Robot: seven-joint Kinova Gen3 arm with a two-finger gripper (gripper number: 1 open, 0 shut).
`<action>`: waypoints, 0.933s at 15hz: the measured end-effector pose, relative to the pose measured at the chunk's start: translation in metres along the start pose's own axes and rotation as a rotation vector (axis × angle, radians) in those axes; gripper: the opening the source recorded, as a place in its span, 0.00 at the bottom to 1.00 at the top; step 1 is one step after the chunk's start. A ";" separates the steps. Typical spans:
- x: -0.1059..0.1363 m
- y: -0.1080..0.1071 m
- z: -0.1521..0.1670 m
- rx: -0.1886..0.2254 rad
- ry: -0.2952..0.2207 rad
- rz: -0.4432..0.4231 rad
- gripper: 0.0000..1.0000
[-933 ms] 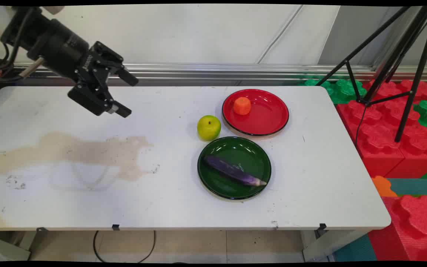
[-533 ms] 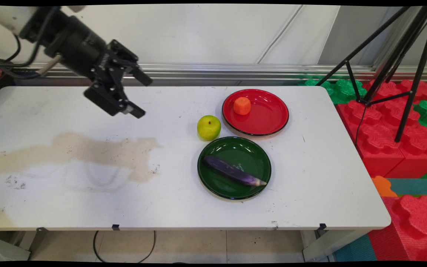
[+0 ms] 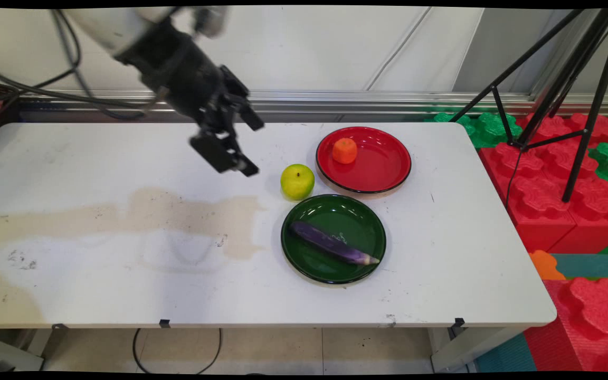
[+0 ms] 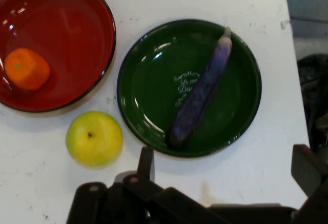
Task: Pick up the eggplant from the green plate
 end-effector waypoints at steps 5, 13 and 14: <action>0.039 0.000 0.049 0.004 -0.091 0.020 1.00; 0.072 0.002 0.136 -0.032 -0.233 0.130 1.00; 0.074 0.002 0.144 -0.037 -0.243 0.140 1.00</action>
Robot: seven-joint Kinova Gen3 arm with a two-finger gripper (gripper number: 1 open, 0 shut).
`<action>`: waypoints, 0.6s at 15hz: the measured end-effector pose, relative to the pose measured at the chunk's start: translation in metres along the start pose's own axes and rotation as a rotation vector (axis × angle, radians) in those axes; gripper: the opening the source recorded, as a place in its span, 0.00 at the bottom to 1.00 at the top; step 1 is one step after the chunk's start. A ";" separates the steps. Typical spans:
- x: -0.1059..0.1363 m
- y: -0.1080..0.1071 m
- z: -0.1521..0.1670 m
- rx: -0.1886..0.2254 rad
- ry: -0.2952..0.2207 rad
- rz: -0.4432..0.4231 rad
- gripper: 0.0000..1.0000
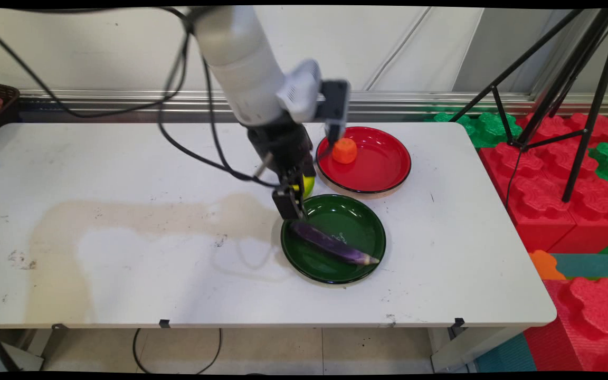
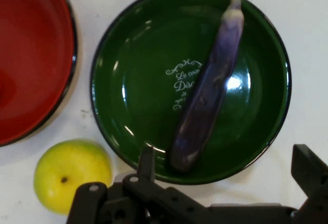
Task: Pick up the eggplant from the green plate
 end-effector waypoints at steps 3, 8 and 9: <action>0.012 -0.002 0.027 -0.015 -0.039 0.041 1.00; 0.027 -0.008 0.075 -0.043 -0.100 0.111 1.00; 0.030 -0.009 0.085 -0.048 -0.112 0.126 1.00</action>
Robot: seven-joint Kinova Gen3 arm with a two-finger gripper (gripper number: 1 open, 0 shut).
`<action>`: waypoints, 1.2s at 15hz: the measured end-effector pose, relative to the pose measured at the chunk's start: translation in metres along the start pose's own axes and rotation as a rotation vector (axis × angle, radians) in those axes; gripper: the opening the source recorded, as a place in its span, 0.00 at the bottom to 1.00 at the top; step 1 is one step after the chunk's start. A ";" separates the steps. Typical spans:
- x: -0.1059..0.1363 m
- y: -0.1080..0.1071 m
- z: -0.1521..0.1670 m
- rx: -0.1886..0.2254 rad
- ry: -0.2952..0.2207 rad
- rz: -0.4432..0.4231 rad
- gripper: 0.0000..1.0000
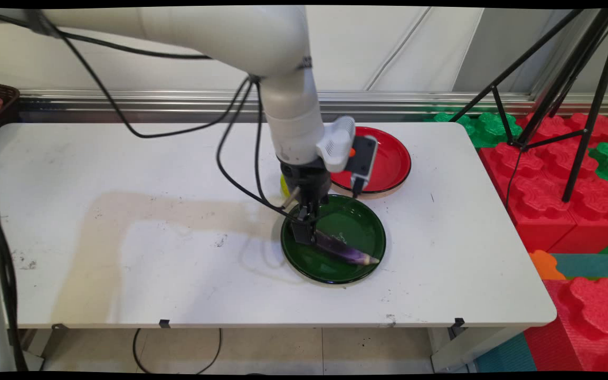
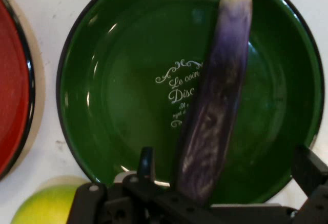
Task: Pick up the eggplant from the green plate
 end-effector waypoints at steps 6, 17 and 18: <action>0.014 -0.016 0.050 -0.025 -0.032 0.076 1.00; 0.030 -0.016 0.090 -0.056 -0.045 0.124 0.00; 0.030 -0.014 0.091 -0.053 -0.045 0.125 0.00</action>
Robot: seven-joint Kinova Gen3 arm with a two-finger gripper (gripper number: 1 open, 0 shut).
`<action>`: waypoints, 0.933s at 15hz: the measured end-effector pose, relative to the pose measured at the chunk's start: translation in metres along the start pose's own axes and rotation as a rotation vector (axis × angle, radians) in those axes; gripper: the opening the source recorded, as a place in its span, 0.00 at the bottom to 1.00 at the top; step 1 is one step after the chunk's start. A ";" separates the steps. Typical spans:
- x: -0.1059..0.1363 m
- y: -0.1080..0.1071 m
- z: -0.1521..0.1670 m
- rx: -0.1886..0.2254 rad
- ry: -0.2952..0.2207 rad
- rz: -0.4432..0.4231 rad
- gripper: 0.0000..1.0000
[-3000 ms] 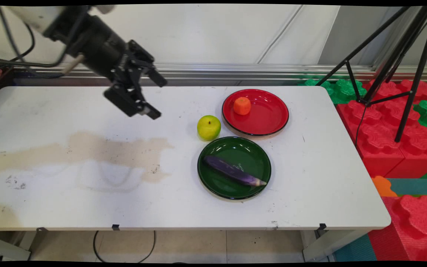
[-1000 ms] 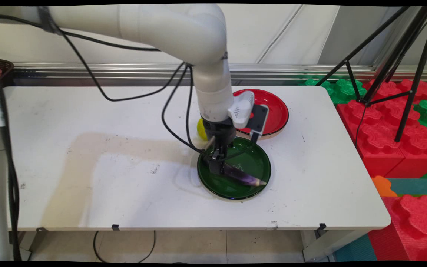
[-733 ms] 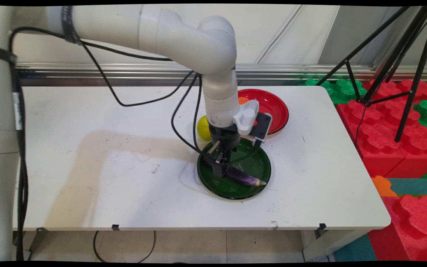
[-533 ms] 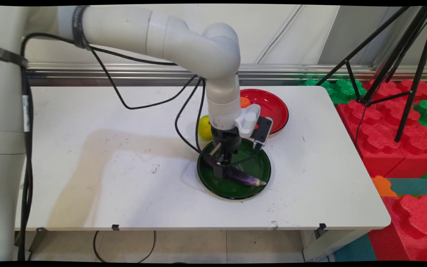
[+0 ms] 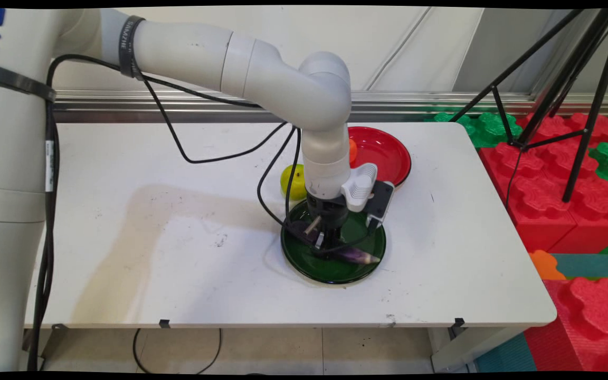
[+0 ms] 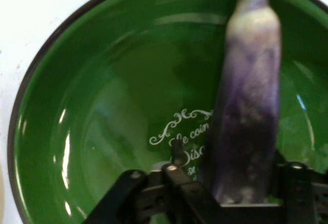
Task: Pick up the eggplant from the green plate, then place the picked object on the table
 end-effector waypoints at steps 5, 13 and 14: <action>0.000 0.016 -0.007 0.033 -0.009 -0.001 0.00; -0.018 0.044 -0.057 0.106 -0.009 -0.025 0.00; -0.021 0.046 -0.067 0.119 -0.007 -0.029 0.00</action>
